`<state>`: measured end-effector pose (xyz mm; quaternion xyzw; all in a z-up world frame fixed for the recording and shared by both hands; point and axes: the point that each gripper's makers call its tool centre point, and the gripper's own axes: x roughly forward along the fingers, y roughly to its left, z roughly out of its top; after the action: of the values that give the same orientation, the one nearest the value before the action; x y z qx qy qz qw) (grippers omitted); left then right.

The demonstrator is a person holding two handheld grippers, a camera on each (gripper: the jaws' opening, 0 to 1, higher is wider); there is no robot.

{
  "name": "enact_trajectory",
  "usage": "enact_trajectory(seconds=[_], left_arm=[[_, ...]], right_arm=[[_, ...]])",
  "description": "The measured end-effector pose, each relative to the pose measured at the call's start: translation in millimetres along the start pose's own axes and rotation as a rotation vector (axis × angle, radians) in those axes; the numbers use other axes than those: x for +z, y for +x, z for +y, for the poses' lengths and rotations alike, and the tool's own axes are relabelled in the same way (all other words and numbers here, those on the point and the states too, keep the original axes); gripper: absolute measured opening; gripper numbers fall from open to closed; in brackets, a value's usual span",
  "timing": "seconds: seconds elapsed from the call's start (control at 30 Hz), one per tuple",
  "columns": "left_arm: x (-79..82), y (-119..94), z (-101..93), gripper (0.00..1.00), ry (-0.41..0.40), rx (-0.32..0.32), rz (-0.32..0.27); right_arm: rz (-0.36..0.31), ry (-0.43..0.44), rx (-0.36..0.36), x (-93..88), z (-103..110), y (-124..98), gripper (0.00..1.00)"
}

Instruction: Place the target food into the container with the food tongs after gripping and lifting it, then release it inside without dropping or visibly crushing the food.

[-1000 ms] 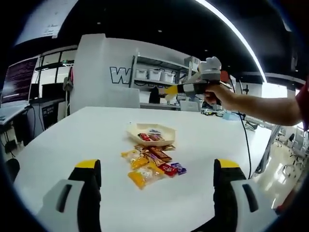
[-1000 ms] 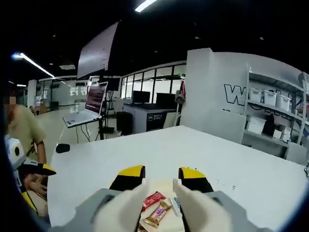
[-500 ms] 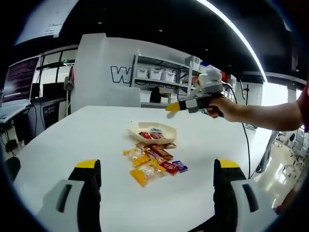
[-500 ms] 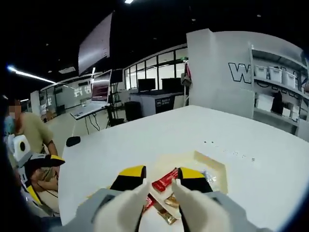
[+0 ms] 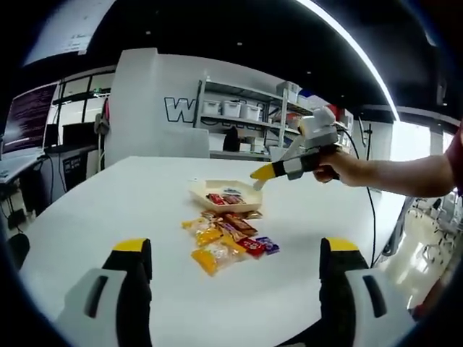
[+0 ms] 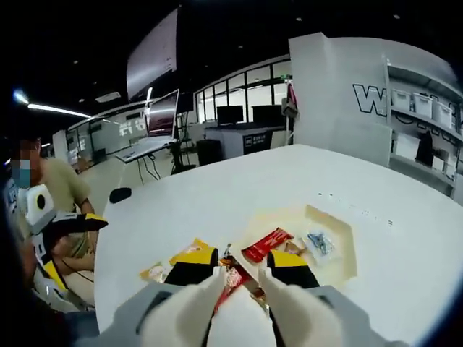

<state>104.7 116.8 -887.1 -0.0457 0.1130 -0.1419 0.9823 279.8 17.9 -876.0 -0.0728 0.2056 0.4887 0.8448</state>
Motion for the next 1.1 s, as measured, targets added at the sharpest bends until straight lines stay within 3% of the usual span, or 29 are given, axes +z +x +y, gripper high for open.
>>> enact_trajectory(seconds=[0.4,0.73,1.1], left_arm=[[-2.0,1.6,-8.8,0.93,0.021,-0.015,0.012],[-6.5,0.9,-3.5,0.93,-0.003,0.002,0.016],[-8.7,5.5,-10.3,0.93,0.003,-0.023,0.022]], right_arm=[[0.034,-0.009,0.034,-12.6,15.5,4.6,0.22],[0.065,-0.064,0.067,-29.1,29.8,7.2,0.23],[0.090,-0.039,0.094,-46.5,36.3,10.8,0.22]])
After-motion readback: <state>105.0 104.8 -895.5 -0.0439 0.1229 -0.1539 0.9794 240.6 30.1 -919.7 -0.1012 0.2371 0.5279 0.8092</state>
